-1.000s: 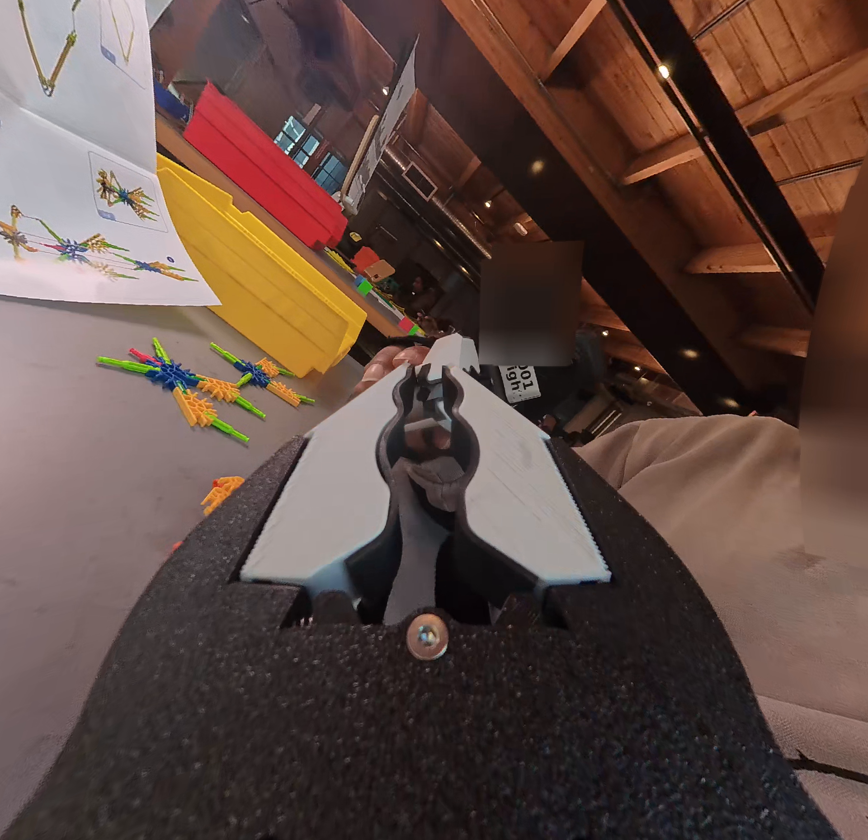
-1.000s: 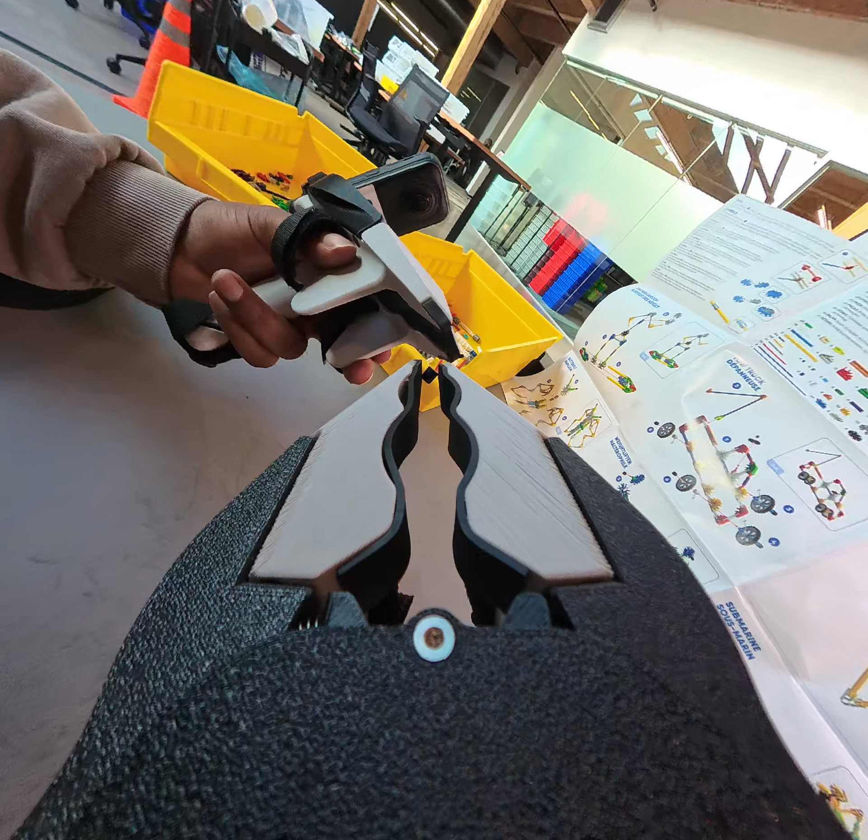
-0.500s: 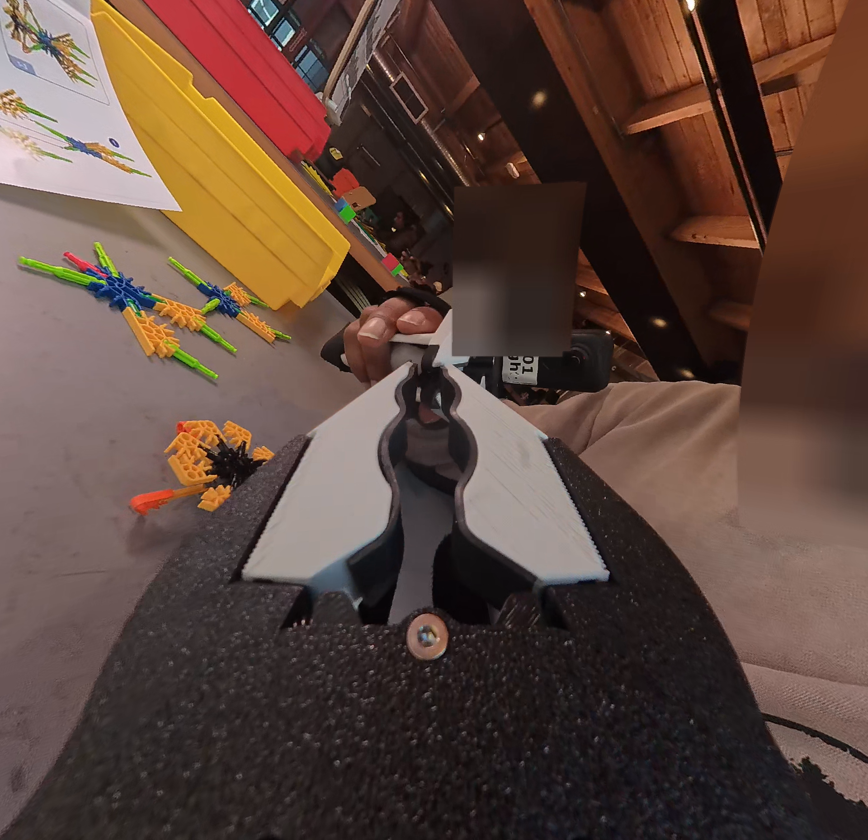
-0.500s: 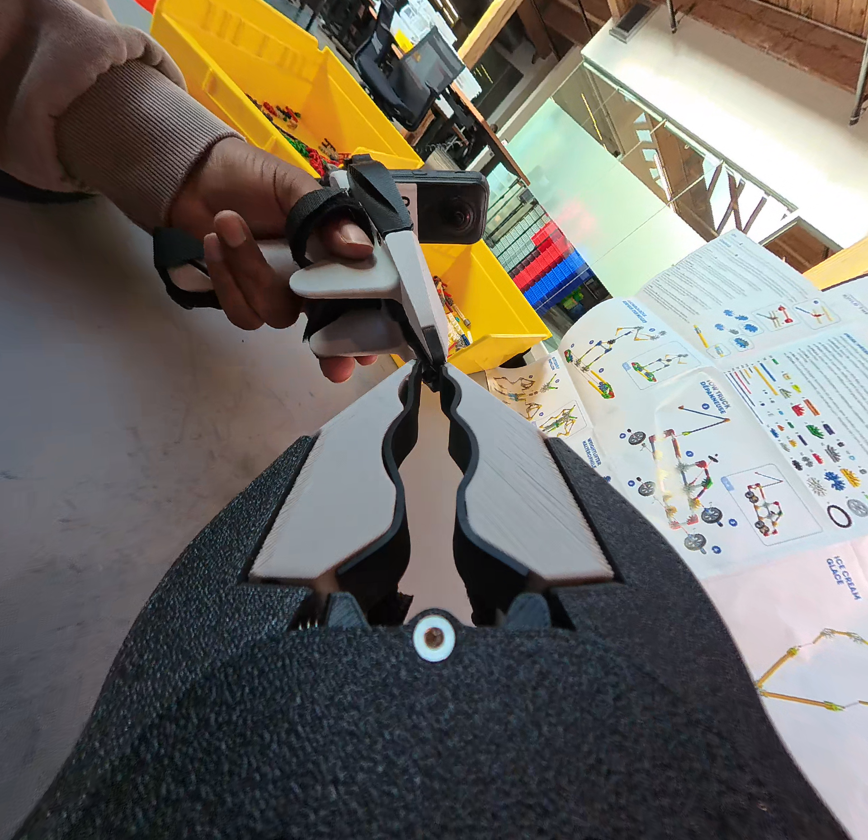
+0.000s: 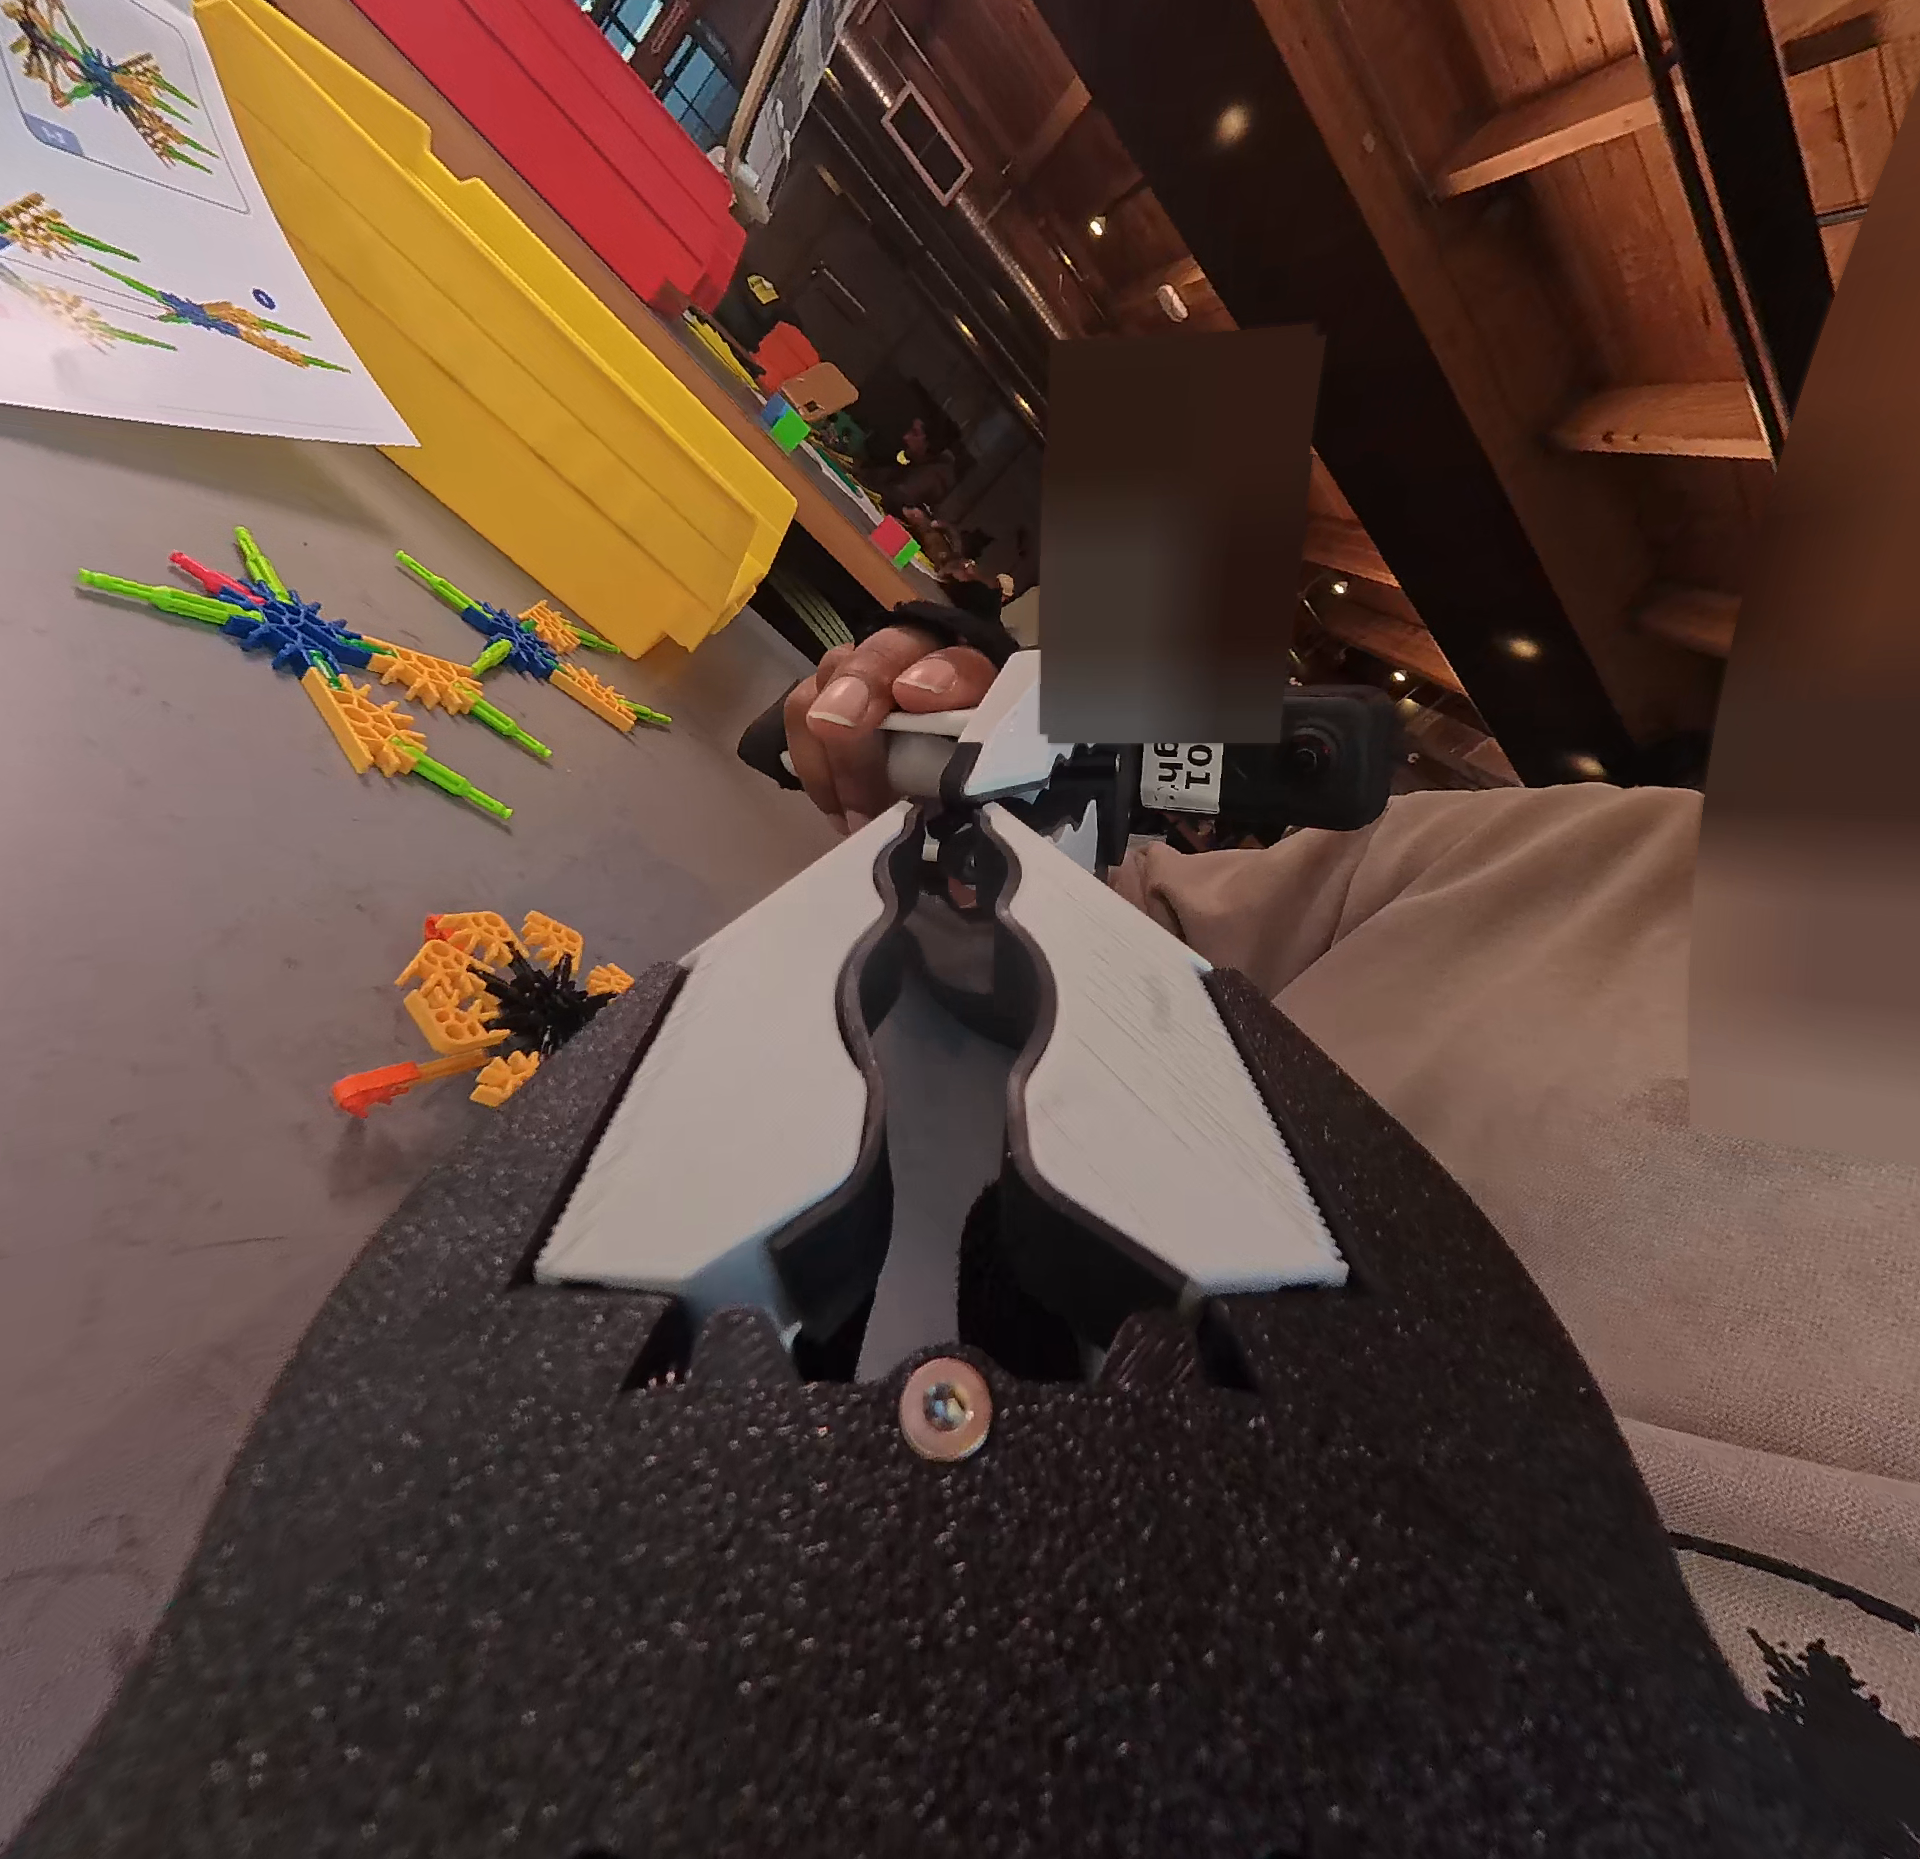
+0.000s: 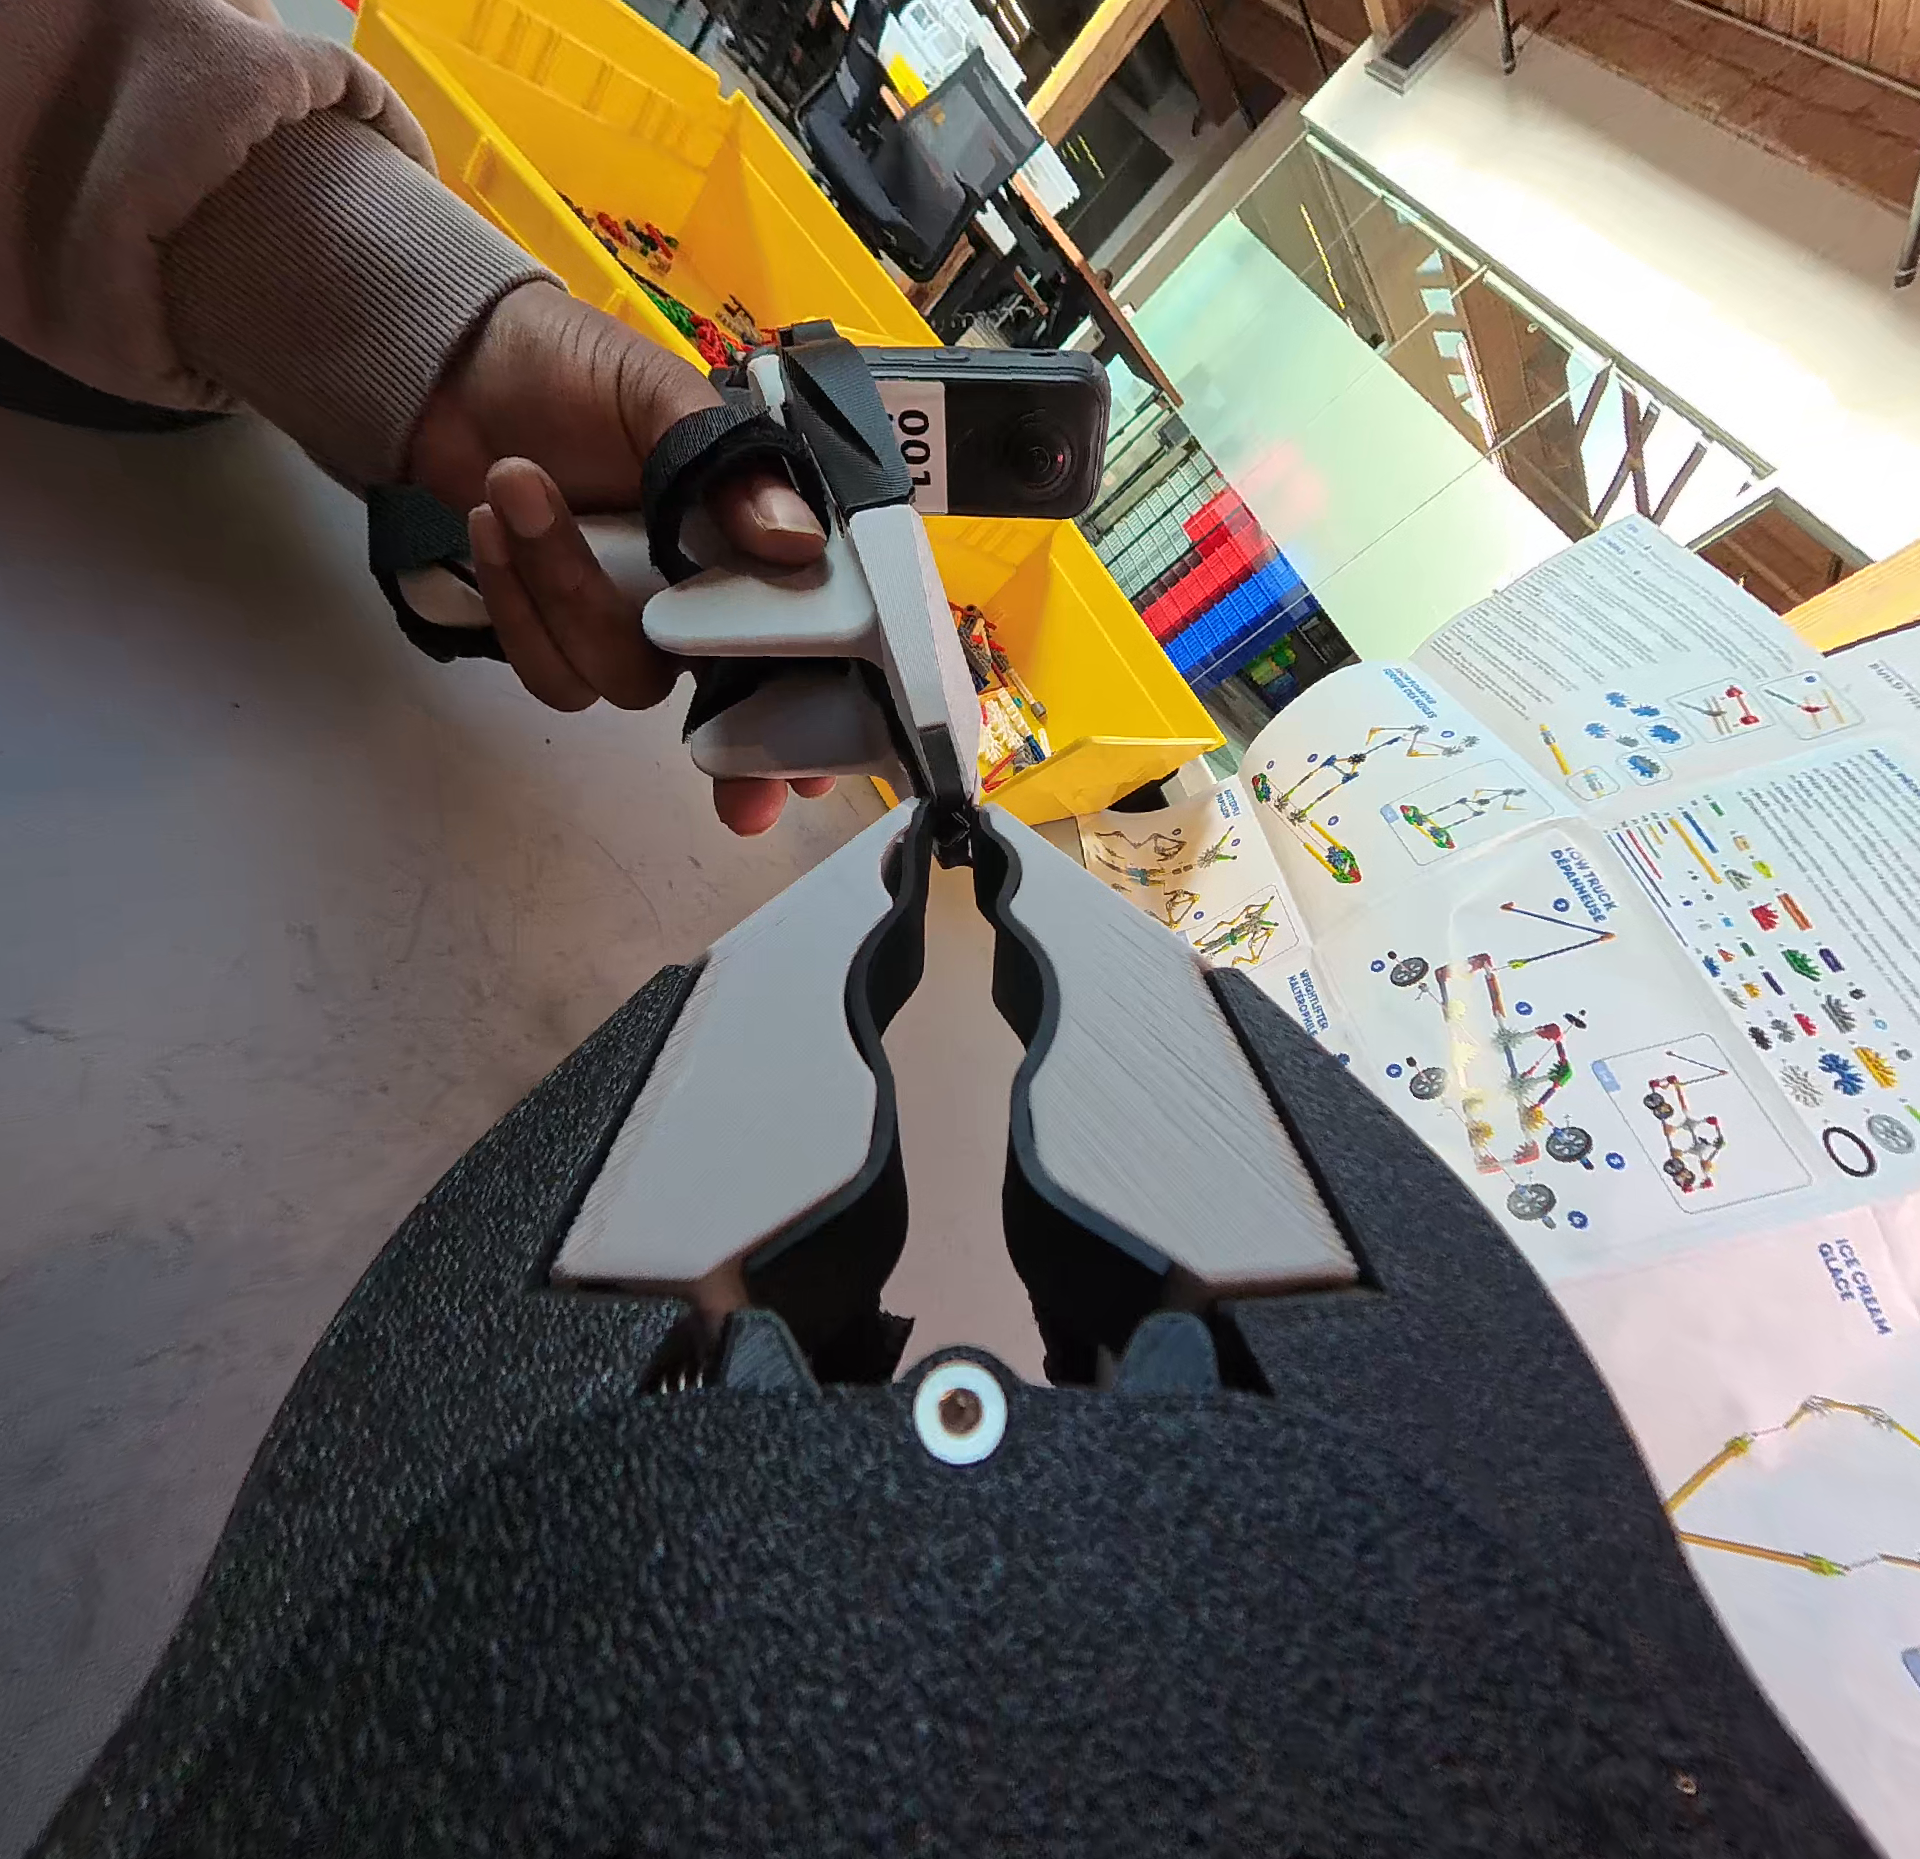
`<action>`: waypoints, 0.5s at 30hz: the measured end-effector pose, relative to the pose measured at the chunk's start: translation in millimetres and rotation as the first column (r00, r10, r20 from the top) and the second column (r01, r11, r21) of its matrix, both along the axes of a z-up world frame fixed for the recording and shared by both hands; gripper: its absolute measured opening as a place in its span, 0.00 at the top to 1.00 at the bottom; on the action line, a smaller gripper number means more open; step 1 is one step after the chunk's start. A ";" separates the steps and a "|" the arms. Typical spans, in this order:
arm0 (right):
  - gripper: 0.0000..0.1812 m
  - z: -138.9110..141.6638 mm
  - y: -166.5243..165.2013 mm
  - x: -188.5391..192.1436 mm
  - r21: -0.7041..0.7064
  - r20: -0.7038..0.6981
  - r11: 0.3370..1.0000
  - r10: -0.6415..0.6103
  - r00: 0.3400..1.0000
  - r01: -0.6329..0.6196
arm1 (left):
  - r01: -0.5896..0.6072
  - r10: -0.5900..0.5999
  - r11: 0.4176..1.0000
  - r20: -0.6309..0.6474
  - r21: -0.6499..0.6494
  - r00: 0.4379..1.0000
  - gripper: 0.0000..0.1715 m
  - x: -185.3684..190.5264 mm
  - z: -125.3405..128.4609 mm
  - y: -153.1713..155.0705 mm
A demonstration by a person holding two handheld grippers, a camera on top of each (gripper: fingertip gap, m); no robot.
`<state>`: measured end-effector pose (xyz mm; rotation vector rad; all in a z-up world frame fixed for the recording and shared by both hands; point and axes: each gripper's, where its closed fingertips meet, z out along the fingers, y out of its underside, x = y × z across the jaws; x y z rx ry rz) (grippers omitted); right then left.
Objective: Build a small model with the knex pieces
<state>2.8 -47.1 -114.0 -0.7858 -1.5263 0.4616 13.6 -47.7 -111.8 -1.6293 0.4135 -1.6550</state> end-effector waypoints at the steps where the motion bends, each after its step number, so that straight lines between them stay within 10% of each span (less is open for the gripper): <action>1: 0.97 -0.1 -0.5 0.2 0.005 0.003 1.000 0.000 1.000 0.000 | 0.002 -0.002 1.000 -0.002 0.000 1.000 0.95 0.2 -0.1 -0.2; 15: 0.95 33.5 -8.1 3.1 -0.172 -0.176 0.984 0.024 0.984 -0.054 | 0.083 -0.057 0.994 0.319 -0.069 0.946 0.97 -6.1 33.1 -4.8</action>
